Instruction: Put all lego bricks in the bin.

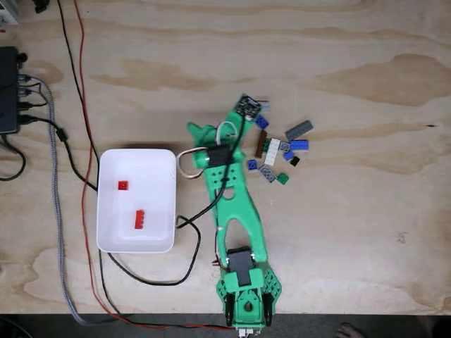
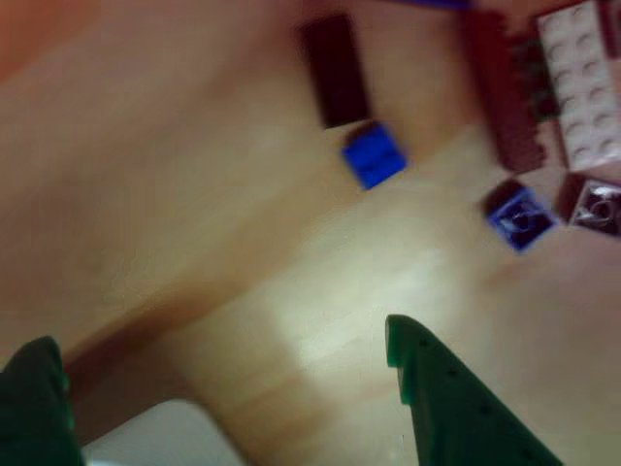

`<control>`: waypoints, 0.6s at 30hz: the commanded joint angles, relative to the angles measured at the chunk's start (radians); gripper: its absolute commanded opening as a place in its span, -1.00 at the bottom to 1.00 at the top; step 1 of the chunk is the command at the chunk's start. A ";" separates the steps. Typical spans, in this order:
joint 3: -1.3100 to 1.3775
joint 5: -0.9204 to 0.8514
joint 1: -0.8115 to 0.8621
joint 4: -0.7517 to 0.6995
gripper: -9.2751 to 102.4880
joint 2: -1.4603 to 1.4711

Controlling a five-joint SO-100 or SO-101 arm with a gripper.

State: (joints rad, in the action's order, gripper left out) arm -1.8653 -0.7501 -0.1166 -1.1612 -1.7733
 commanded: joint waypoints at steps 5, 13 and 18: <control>-0.202 0.071 0.189 0.230 -0.29 0.011; -0.206 0.252 0.094 0.183 -0.35 -0.009; -0.236 0.327 0.129 0.170 -0.38 -0.015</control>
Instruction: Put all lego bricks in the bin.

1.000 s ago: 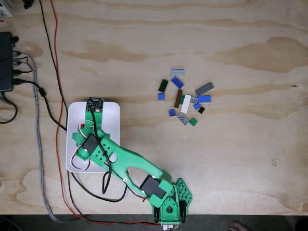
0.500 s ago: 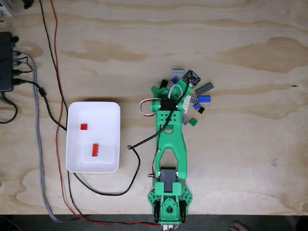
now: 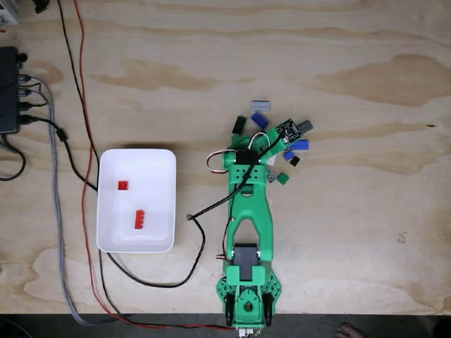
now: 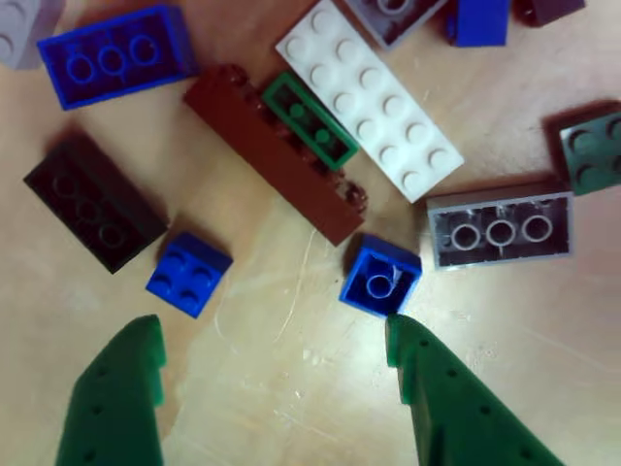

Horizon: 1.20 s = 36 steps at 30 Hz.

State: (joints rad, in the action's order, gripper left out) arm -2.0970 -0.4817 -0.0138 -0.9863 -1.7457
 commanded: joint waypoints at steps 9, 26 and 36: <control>-0.132 0.071 0.051 0.066 -0.42 -0.026; -0.179 0.055 0.058 0.141 -0.83 -0.032; -0.009 0.077 -0.348 -0.158 -0.83 -0.494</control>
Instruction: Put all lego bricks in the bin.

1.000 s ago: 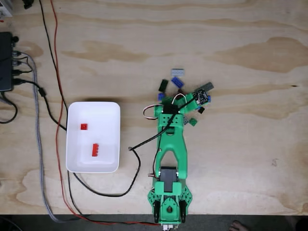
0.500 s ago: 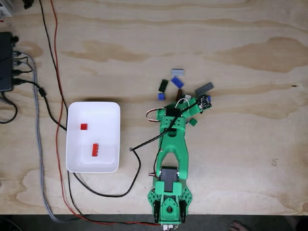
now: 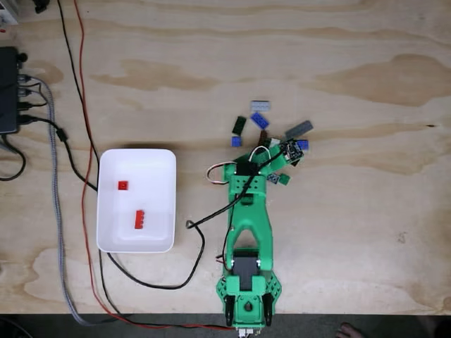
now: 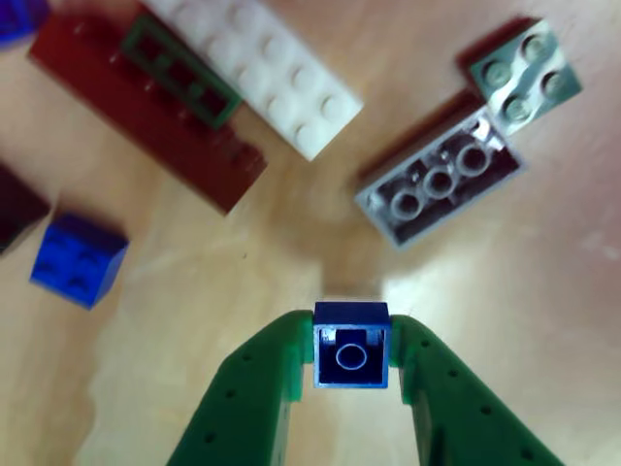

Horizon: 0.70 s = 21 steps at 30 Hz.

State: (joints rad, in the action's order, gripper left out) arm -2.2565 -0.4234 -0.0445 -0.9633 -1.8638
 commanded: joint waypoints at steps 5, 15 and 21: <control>0.334 0.109 -0.723 -0.255 -0.84 -0.348; 0.449 0.112 -1.015 -0.198 -0.77 0.021; 0.528 0.215 -0.749 -0.210 -0.19 0.012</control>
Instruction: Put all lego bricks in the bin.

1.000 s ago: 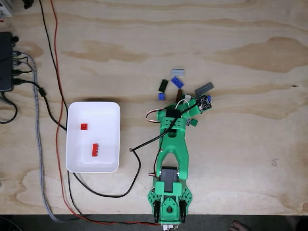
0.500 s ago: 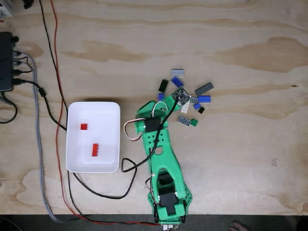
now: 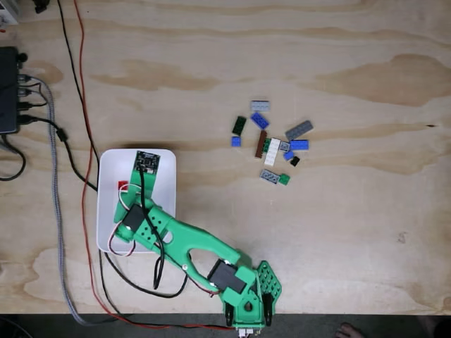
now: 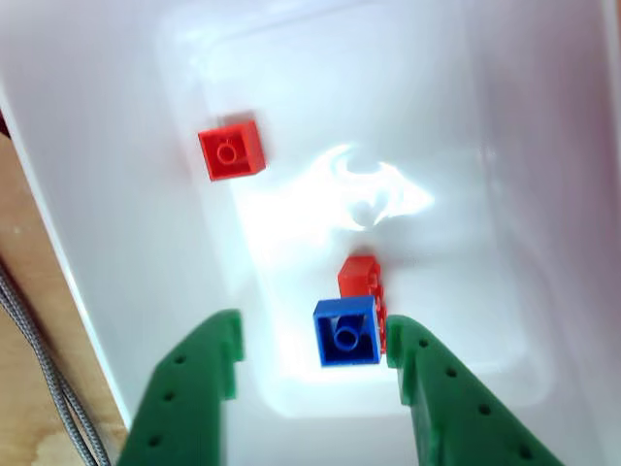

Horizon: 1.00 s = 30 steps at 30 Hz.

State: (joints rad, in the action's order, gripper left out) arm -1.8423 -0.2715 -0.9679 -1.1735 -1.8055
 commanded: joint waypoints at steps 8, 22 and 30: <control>0.124 -0.265 0.764 0.035 -0.22 0.017; 0.175 -0.811 0.867 0.089 -0.34 0.328; 0.209 -0.969 0.911 0.123 -0.38 0.396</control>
State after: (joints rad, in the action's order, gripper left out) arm -1.7089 -1.1766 -0.0844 -1.0723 -1.3959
